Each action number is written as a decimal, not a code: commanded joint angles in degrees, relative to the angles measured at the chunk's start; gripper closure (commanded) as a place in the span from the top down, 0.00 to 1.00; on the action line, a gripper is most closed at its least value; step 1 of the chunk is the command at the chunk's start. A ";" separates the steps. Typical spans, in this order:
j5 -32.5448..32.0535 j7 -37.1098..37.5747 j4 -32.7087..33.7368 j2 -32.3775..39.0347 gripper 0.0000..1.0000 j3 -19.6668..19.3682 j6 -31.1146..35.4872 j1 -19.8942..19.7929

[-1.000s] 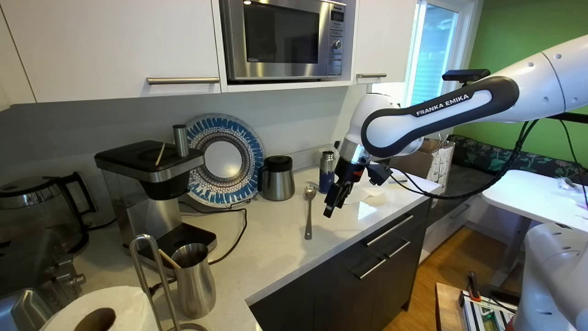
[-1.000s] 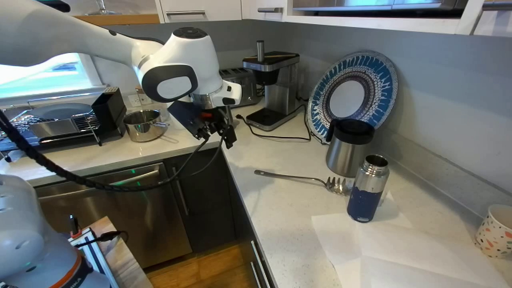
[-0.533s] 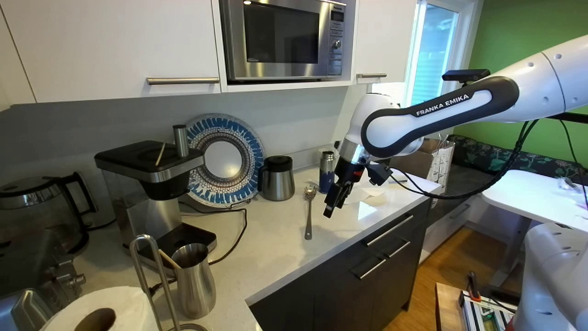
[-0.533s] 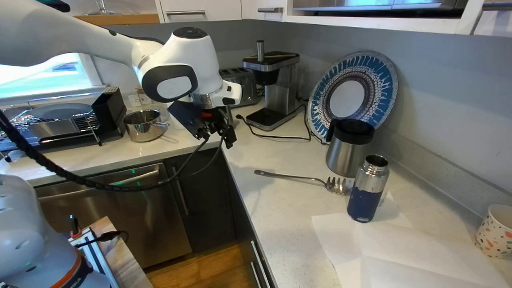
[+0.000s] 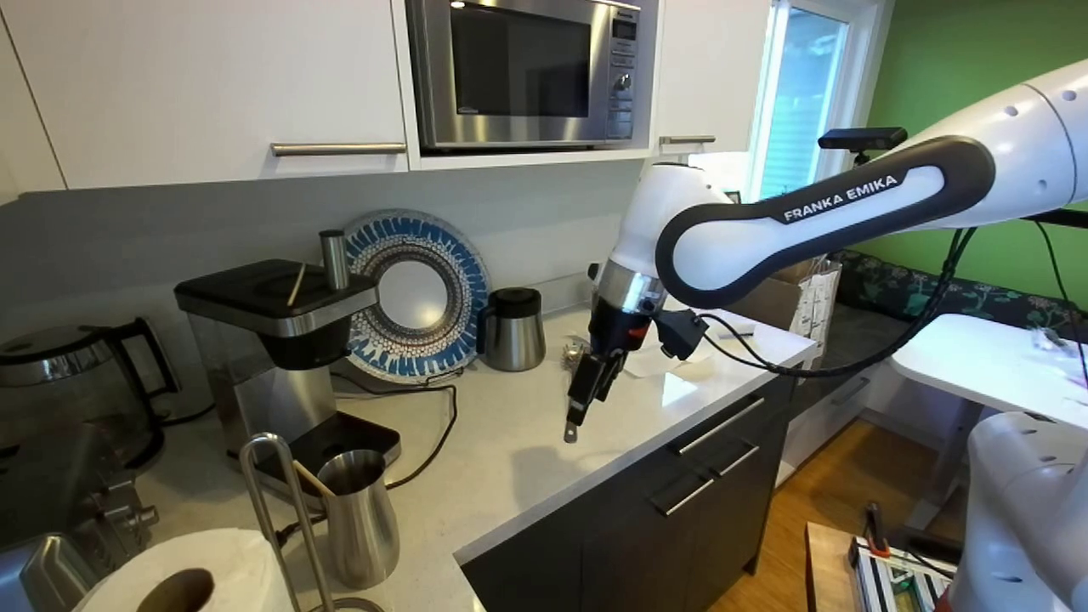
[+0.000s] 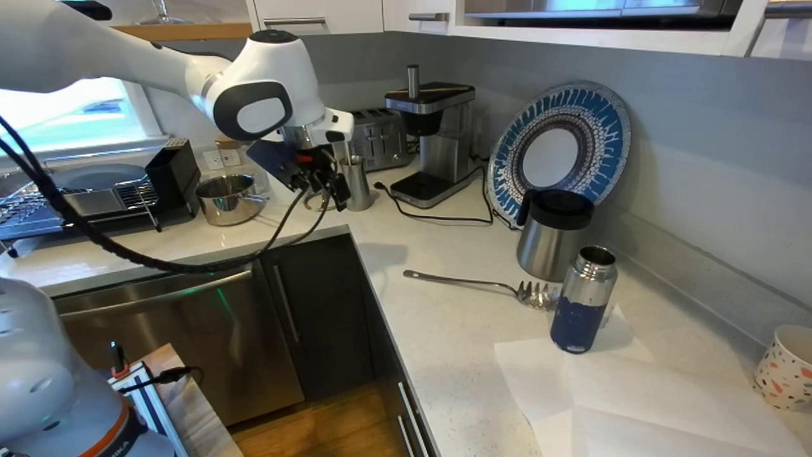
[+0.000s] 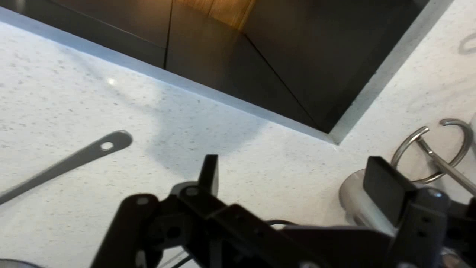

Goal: Pick up the wooden chopstick from the silver cup and put it on the kitchen counter

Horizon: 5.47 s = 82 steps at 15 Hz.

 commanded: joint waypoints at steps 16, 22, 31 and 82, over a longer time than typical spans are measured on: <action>-11.96 21.65 25.07 19.15 1.00 11.86 4.36 4.55; -14.23 19.18 27.09 20.91 1.00 11.85 4.58 5.17; -7.05 -8.32 32.17 30.31 1.00 12.94 14.48 4.78; 29.76 -52.38 41.16 30.35 0.02 25.87 20.90 -7.40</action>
